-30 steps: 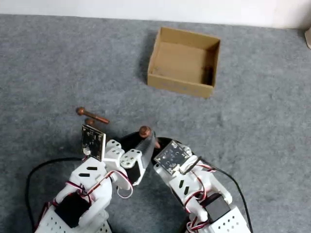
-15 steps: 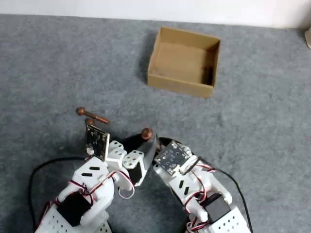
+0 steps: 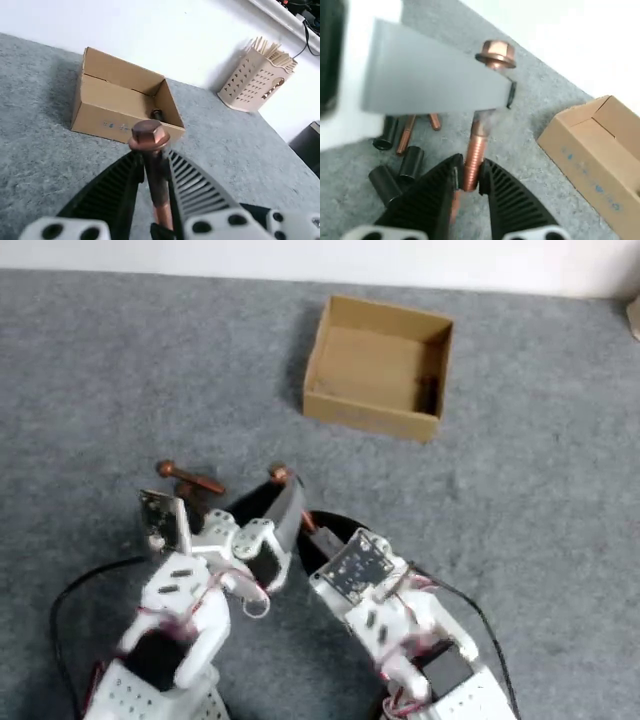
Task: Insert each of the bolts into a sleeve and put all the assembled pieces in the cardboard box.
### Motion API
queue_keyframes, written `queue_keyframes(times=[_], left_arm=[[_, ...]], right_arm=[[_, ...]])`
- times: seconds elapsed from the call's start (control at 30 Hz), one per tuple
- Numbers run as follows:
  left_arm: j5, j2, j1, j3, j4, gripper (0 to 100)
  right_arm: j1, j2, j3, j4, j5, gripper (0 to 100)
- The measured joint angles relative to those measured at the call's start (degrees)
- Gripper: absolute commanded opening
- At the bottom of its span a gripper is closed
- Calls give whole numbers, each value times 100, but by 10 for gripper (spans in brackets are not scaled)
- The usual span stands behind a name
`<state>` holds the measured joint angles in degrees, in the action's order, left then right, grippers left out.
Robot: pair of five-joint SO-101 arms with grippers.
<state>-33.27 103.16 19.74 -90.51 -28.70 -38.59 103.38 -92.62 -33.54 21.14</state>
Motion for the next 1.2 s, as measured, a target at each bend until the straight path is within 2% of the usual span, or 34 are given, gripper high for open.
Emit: queue_keyframes(times=[0.13, 0.27, 0.4, 0.6, 0.73, 0.97, 1.2], left_arm=[[0, 0, 0, 0, 35, 5], [-9, -9, -70, -18, 44, 5], [-44, 0, -844, -35, 97, 5], [-9, 0, -976, -26, 114, 5], [-9, 0, -976, -26, 114, 5], [-9, 0, -967, -26, 114, 5], [-9, 0, -967, -26, 114, 5]], right_arm=[[9, 9, 0, 0, 0, 14], [185, -352, 193, -158, 0, 87], [457, -1521, 1073, -659, -9, 134], [484, -3727, 2593, -1793, -923, 135], [484, -4440, 3103, -2558, -1020, 138], [185, -4607, 2892, -2831, -642, 139], [9, -4624, 2066, -2259, -607, 139]])
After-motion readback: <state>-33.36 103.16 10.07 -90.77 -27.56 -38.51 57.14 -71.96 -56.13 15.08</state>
